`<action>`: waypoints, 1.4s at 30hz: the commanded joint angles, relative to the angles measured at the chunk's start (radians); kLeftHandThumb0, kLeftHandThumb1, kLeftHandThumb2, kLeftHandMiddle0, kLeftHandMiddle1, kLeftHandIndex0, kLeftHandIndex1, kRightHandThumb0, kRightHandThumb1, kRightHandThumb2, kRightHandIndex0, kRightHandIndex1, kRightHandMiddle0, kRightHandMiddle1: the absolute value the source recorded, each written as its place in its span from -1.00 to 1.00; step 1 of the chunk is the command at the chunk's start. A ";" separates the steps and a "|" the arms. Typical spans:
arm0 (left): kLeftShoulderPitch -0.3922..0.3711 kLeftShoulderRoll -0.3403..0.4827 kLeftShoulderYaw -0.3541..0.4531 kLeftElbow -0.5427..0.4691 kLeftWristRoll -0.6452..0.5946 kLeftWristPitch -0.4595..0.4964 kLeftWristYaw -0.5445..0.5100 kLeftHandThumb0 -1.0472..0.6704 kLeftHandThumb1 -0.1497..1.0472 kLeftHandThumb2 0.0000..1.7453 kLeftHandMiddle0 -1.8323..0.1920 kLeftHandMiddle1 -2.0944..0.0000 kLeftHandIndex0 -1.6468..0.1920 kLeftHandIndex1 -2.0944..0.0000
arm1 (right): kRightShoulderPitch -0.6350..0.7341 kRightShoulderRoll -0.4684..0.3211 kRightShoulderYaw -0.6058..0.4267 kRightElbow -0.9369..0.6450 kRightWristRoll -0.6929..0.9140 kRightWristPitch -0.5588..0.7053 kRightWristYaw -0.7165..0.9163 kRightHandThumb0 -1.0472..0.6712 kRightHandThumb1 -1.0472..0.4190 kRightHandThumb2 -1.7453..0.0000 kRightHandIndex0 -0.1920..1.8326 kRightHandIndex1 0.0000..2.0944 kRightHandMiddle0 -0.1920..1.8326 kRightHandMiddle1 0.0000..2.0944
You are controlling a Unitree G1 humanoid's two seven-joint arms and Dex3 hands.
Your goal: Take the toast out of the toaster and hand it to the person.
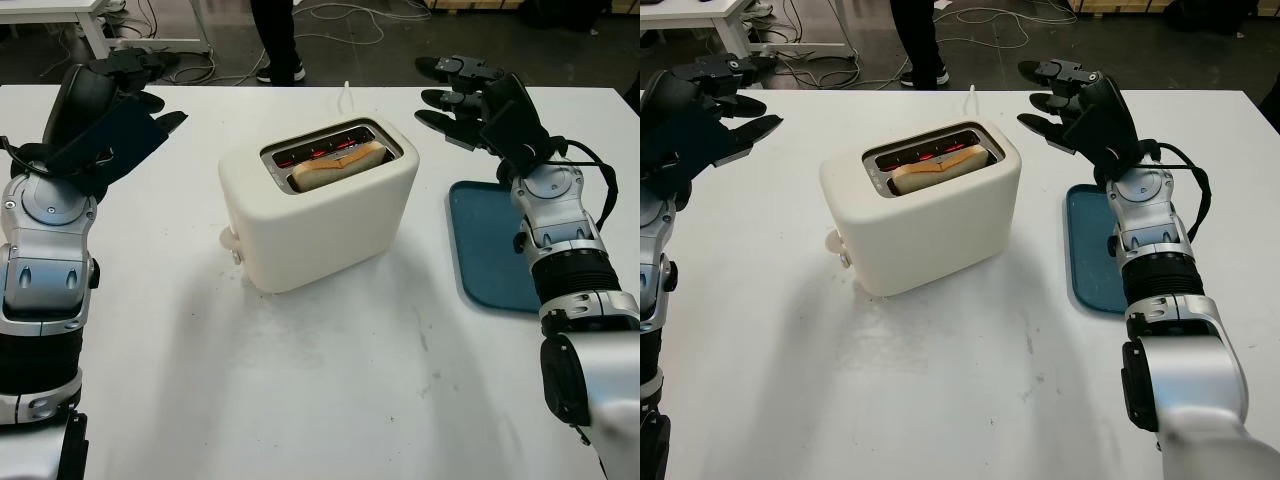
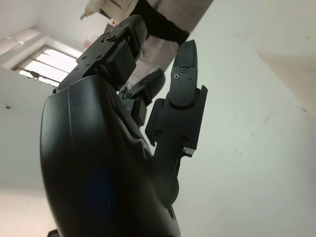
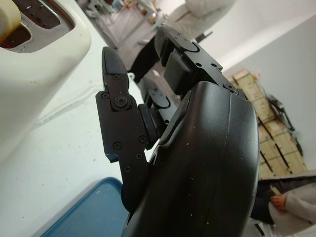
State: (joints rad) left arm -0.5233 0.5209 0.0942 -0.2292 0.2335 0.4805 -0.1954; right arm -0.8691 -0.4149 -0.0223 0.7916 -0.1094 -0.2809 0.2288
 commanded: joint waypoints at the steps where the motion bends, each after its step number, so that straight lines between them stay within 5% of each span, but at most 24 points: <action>1: 0.005 0.002 -0.003 0.001 0.008 -0.001 0.003 -0.15 0.79 -0.79 0.44 0.27 0.11 0.97 | -0.004 0.000 -0.003 -0.006 0.004 -0.009 -0.003 -0.17 -0.83 0.89 -0.15 -0.99 -0.18 -0.99; 42: 0.011 0.002 0.001 0.009 -0.001 -0.018 -0.001 -0.15 0.79 -0.79 0.41 0.30 0.11 0.98 | 0.008 0.001 -0.011 -0.009 0.013 -0.028 -0.002 -0.13 -0.83 0.88 -0.14 -1.00 -0.18 -1.00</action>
State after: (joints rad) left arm -0.5224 0.5196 0.0943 -0.2276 0.2324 0.4804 -0.1958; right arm -0.8690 -0.4149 -0.0270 0.7915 -0.1085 -0.2855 0.2272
